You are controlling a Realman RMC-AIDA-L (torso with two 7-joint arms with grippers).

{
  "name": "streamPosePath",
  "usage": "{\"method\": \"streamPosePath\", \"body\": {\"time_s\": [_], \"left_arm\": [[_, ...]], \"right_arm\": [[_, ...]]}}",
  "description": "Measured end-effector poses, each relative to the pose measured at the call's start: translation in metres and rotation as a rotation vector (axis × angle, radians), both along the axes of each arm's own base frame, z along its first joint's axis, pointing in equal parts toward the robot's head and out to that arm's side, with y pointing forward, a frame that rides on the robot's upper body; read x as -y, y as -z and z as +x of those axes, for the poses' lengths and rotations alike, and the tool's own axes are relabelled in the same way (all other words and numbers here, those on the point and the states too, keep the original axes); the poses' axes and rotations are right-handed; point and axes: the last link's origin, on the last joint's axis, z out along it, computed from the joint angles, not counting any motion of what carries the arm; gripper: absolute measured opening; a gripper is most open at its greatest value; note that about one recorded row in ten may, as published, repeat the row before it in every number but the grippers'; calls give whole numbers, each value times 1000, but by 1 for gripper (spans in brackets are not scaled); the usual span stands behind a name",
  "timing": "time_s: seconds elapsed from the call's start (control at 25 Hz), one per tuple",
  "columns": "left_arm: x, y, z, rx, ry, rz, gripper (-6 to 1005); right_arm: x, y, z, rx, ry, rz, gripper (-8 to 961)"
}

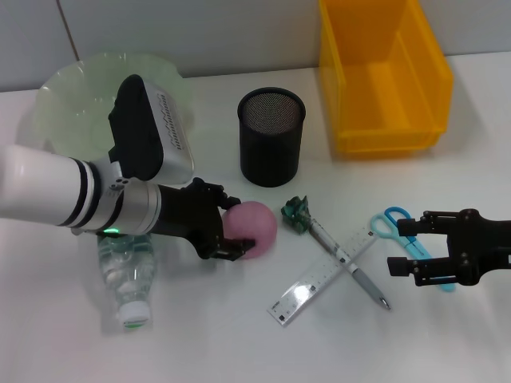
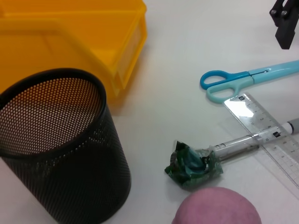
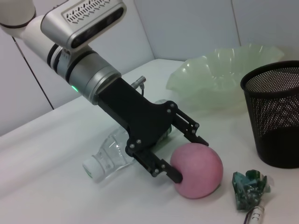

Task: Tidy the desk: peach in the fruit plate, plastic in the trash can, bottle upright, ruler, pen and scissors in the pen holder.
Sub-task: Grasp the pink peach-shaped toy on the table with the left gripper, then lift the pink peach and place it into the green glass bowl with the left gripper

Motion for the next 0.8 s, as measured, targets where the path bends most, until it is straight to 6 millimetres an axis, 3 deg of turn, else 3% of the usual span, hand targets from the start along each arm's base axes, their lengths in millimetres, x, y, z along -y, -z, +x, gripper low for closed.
{"method": "streamPosePath", "body": {"time_s": [0.04,0.28,0.68,0.8], "left_arm": [[0,0,0,3,-2,1,791],[2,-3,3,42,-10,5,573],[5,-14,8,155,-39,50,391],[-9,-41,13,320,-104,150,375]], "right_arm": [[0,0,0,0,0,0,804],[0,0,-1,0,-2,-1,805],[-3,0,-3,0,-8,-1,804],[-3,0,-3,0,-8,-1,804]]}}
